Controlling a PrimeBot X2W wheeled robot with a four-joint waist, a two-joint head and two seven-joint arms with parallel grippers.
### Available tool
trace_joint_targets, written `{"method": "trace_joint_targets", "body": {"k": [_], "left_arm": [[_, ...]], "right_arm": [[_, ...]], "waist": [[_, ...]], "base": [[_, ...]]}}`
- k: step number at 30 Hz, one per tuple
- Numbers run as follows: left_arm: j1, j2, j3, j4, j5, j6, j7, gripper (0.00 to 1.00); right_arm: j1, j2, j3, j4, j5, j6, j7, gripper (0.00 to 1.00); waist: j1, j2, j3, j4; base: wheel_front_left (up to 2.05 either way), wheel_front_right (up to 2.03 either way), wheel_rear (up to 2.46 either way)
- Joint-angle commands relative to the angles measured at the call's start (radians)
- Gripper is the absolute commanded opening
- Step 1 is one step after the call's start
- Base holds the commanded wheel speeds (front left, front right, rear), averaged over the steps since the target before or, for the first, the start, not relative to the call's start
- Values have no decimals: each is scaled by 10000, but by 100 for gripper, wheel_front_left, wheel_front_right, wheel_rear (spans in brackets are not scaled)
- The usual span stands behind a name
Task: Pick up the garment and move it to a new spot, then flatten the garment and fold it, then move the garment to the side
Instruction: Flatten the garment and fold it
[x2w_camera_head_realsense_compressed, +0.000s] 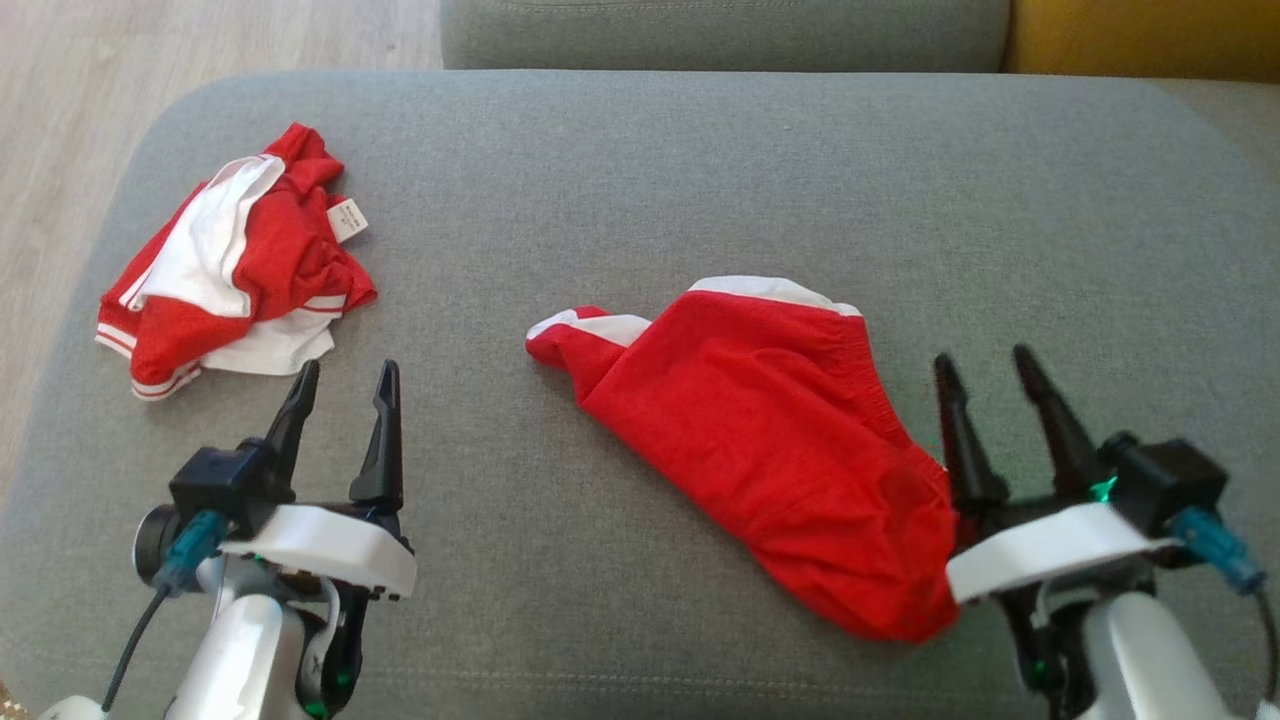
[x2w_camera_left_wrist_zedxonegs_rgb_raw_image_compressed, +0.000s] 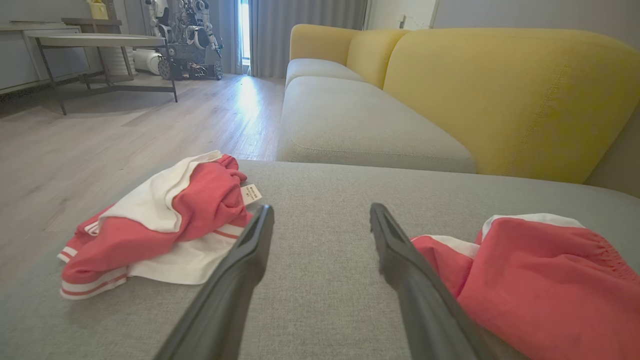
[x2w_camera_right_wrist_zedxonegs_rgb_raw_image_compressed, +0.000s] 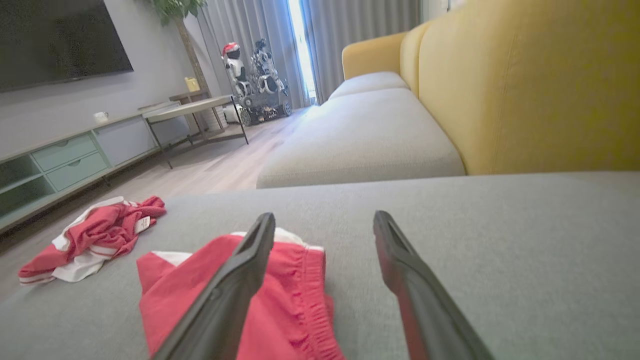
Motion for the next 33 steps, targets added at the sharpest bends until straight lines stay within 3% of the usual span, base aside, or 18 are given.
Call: {"method": "trace_joint_targets", "body": {"k": [1, 17, 22, 33], "left_arm": [[-321, 236, 419, -362, -37, 32, -97, 100], [-289, 323, 244, -510, -76, 132, -5, 100], [-533, 259, 87, -552, -57, 69, -11, 100], [-1090, 4, -147, -370, -30, -142, -87, 100]], "right_arm": [[-450, 5, 120, -244, 31, 77, -149, 100], [-844, 10, -366, 253, -400, 77, -201, 100], [-1396, -270, -374, 727, -521, 77, 2, 100], [-3106, -946, 1035, 3006, 345, 77, 849, 100]], "waist": [[0, 0, -12, 24], [0, 0, 157, 100], [0, 0, 455, 348], [0, 0, 1106, 1064]], "base": [[0, 0, 0], [0, 0, 0], [0, 0, 0], [0, 0, 0]]}}
